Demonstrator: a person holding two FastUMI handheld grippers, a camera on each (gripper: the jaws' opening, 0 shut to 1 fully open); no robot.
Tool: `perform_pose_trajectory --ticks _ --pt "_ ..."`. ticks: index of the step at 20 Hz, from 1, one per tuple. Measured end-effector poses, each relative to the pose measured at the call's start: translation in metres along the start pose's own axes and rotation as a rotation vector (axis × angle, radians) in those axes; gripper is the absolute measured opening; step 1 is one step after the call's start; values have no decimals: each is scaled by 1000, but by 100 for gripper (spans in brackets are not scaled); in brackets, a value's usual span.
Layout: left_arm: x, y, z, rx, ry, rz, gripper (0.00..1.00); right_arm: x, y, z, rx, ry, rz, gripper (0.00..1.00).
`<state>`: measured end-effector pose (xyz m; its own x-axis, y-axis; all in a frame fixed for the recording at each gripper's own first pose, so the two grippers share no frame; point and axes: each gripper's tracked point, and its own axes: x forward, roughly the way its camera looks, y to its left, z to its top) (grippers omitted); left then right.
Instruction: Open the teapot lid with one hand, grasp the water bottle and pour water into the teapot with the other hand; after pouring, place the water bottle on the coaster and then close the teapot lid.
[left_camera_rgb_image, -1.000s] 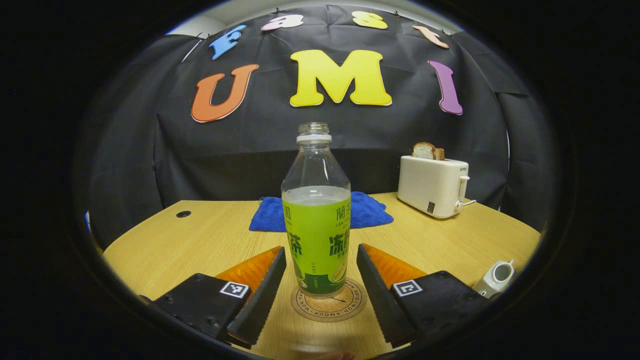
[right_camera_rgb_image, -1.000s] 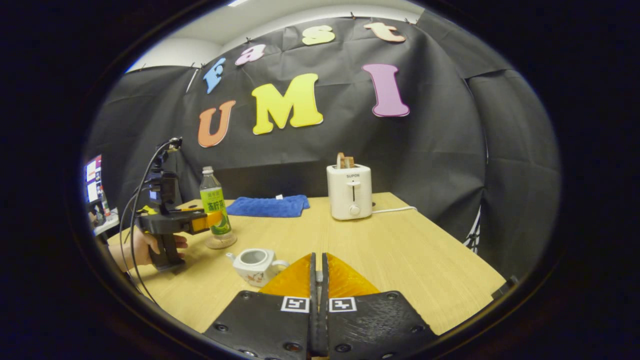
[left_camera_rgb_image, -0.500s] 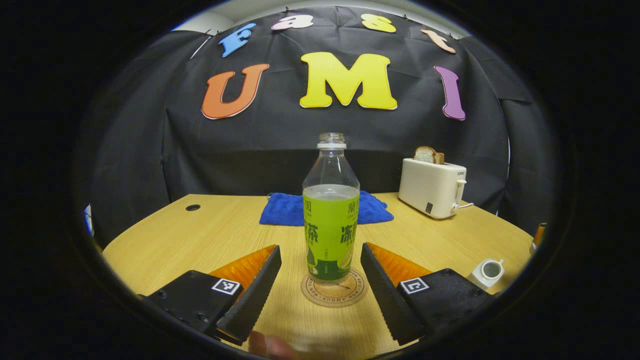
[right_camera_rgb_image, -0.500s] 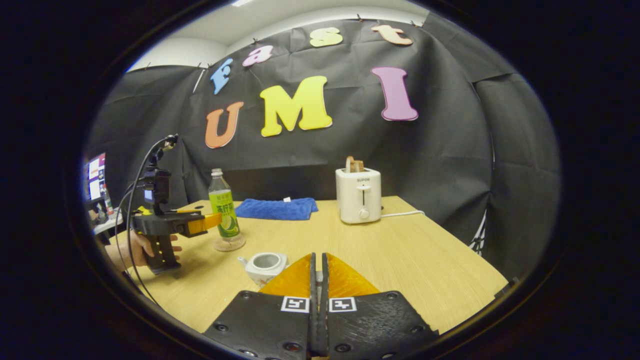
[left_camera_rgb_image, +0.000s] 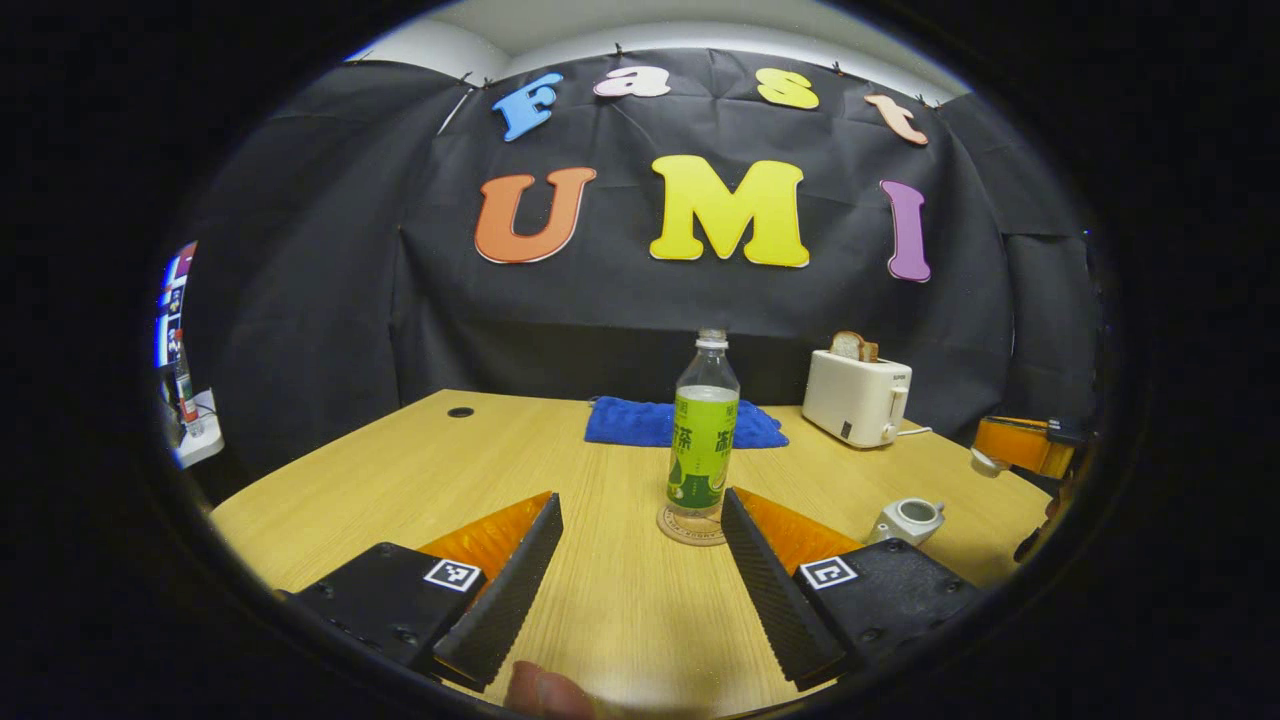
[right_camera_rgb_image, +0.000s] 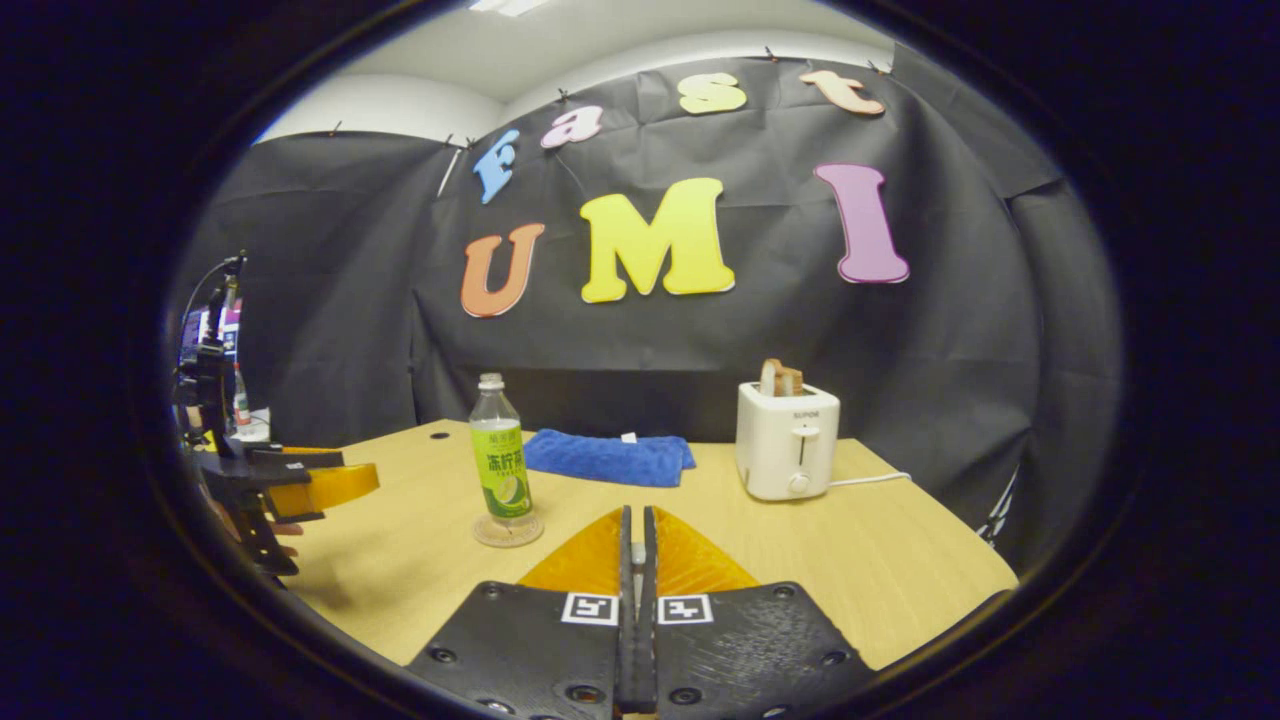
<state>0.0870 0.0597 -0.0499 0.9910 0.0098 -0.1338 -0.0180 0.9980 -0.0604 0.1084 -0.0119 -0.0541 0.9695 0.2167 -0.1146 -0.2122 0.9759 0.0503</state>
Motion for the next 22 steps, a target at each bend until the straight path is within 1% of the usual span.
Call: perform_pose_trajectory --ticks 2,3,5,7,10,13,21,22 --pt "-15 7 -1 14 -2 20 100 13 5 -5 2 6 17 2" --pt "-21 11 0 16 -7 32 99 19 7 -10 6 14 25 0" --pt "-32 19 2 16 -21 59 99 29 13 -20 1 37 43 0" --pt "-40 20 1 8 -28 71 99 35 18 -30 -11 58 56 0" --pt "-45 25 -1 28 -30 89 99 39 19 -39 -15 68 69 0" --pt "-48 24 3 19 -40 87 99 41 16 -46 -31 69 60 0" --pt "-47 17 1 21 -34 75 99 43 16 -63 -21 92 58 0" --pt "-47 17 1 22 -36 76 99 44 15 -66 -18 95 57 2"
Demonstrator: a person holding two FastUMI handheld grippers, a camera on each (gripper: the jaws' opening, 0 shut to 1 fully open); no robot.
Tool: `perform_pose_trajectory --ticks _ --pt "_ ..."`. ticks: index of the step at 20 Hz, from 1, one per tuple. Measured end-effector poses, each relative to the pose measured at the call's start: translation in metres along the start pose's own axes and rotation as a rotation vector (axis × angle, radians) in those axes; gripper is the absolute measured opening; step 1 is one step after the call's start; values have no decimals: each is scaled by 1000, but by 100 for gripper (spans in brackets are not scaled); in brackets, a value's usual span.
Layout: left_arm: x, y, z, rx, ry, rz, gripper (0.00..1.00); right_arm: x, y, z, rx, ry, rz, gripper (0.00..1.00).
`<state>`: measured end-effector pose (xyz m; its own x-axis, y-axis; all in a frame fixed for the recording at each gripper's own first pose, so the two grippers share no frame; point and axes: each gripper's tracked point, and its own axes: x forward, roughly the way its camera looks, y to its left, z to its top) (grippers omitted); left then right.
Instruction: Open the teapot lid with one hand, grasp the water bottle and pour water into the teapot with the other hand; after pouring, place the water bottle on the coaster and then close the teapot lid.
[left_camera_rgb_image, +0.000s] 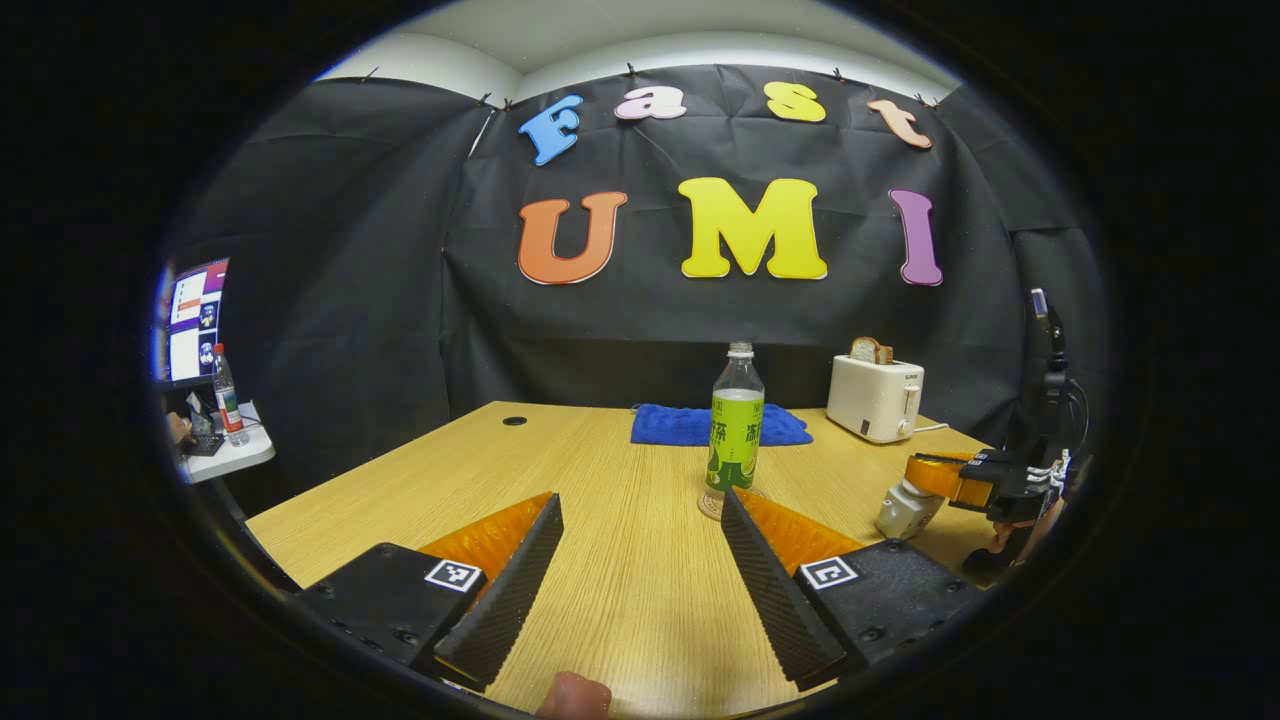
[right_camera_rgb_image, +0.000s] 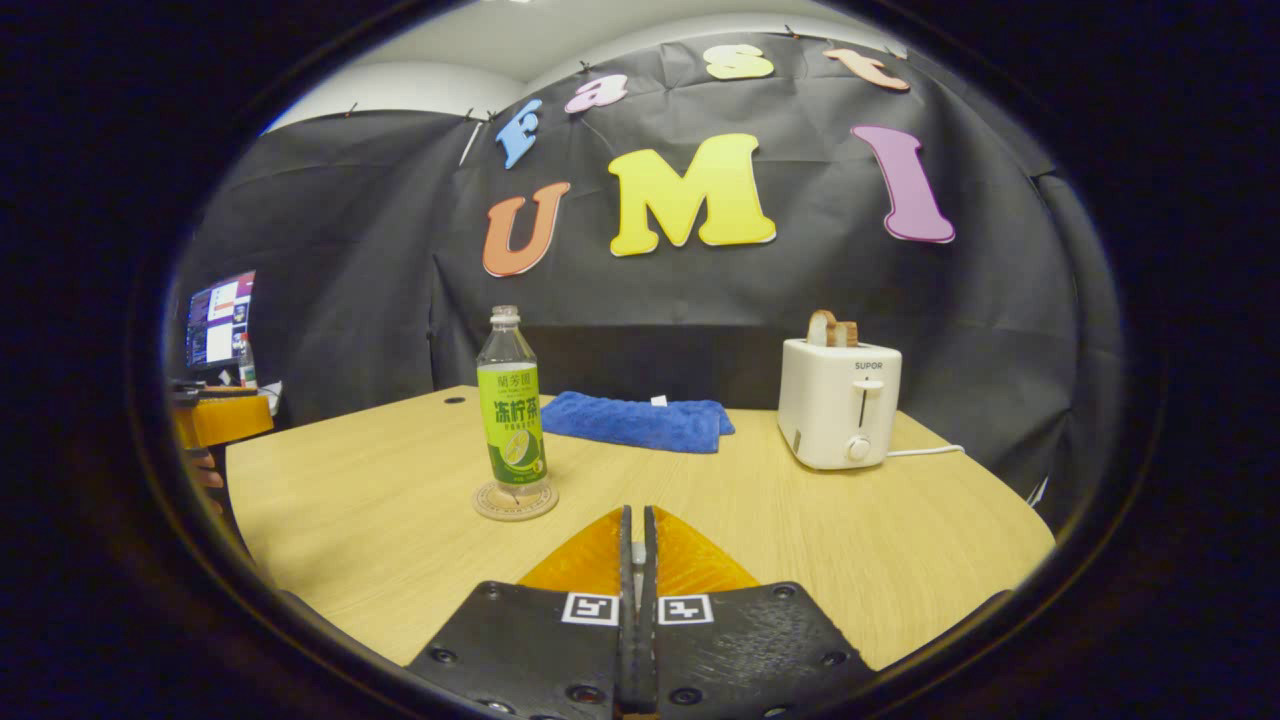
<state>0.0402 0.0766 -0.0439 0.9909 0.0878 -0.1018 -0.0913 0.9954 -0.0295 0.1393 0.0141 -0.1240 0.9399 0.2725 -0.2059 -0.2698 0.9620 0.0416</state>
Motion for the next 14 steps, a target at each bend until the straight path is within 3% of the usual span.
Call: perform_pose_trajectory --ticks 3,5,6,9,11,14 --pt "0 -2 1 -1 -2 -3 99 0 0 0 3 -2 -8 0" --pt "0 -3 1 -2 1 3 99 -3 -1 5 -4 -9 -20 9" --pt "-1 -4 4 -5 -3 4 99 -7 1 14 0 -33 -24 17" --pt "-2 -15 17 -29 -30 4 99 -36 0 46 2 -137 -55 63" --pt "-4 -32 30 -50 -67 -26 99 -58 -10 55 20 -173 -130 96" --pt "-6 -58 37 -44 -108 -65 99 -89 -7 62 15 -184 -182 95"
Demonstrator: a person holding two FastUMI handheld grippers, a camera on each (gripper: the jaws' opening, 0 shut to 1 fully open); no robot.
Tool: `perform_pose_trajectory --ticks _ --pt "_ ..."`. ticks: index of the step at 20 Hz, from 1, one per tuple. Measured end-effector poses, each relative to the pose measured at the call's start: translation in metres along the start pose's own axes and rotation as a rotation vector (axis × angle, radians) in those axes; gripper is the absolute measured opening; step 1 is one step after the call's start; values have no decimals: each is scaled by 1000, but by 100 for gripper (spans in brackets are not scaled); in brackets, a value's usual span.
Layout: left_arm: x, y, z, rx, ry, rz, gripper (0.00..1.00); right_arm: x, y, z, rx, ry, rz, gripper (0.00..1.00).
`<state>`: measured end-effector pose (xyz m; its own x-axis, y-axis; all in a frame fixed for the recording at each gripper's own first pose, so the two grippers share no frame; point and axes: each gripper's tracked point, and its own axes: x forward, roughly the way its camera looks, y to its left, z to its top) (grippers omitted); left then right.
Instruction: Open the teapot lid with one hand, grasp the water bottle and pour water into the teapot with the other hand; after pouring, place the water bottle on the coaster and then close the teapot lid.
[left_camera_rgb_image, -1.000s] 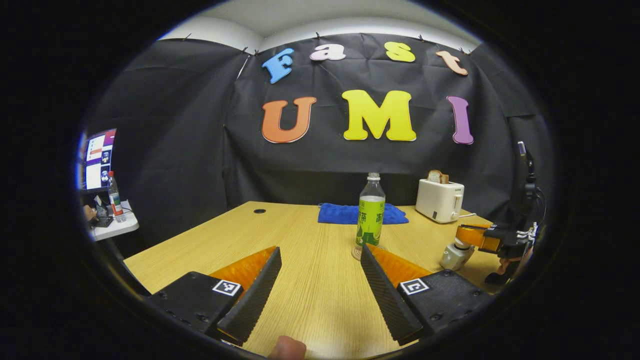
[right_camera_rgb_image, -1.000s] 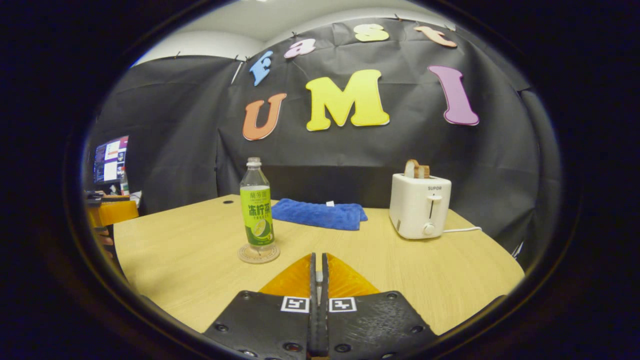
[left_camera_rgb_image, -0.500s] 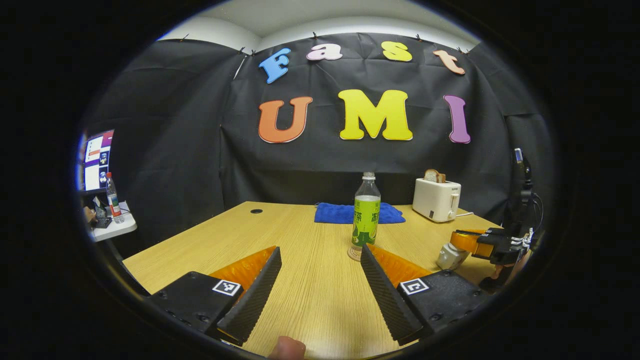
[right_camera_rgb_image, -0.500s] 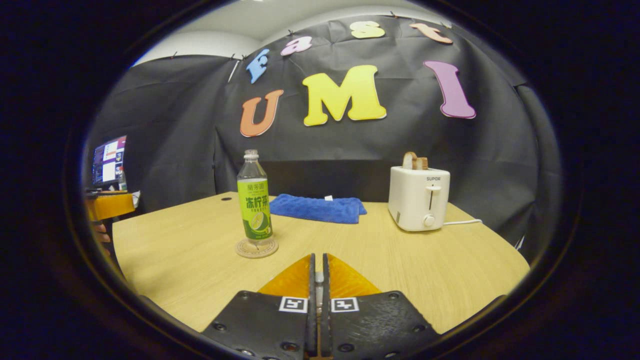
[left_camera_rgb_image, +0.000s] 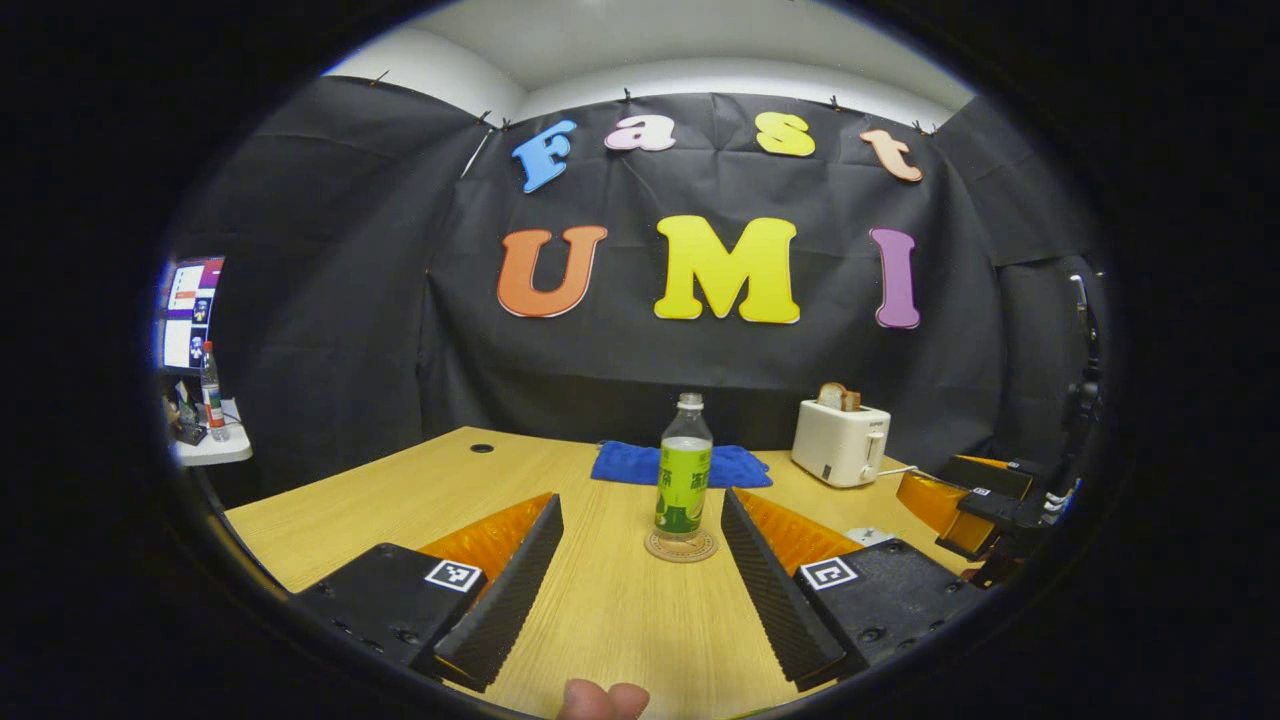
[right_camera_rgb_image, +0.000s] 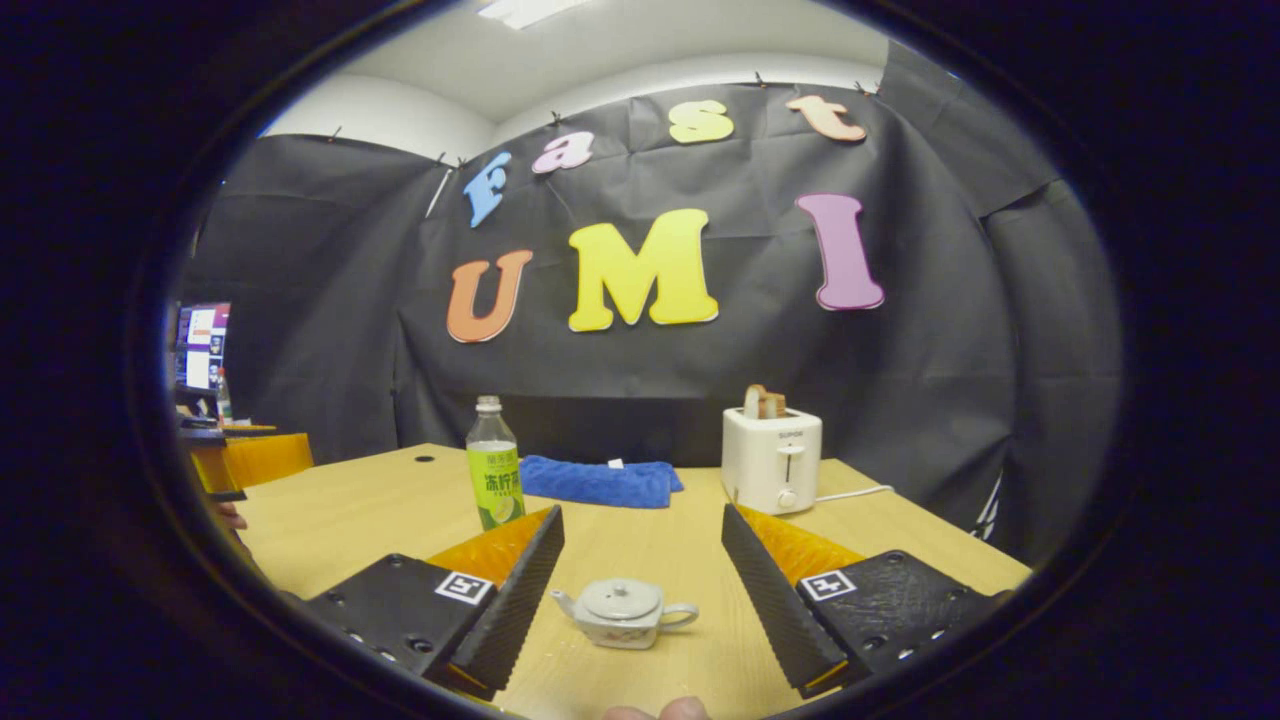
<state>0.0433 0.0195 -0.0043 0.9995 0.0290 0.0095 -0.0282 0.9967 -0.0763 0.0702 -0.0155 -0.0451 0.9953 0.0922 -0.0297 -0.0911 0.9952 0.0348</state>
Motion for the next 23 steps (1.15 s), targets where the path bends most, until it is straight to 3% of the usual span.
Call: perform_pose_trajectory --ticks 5,6,8,11,14,17,23 --pt "-13 -28 5 0 -11 -31 99 -43 13 23 -45 -38 -27 95" --pt "-19 -29 4 -2 -6 -33 99 -50 18 24 -57 -36 -25 92" --pt "-25 -32 3 6 -4 -46 99 -66 20 26 -62 -38 -34 97" --pt "-37 -27 10 38 -15 -34 100 -84 20 34 -39 -58 -66 95" --pt "-44 -18 11 94 -29 -12 99 -93 24 37 -45 -64 -86 95" --pt "-47 -23 12 66 -16 -40 99 -95 26 38 -63 -62 -101 95" --pt "-43 -14 8 58 -9 -16 99 -94 30 42 -59 -75 -140 95"
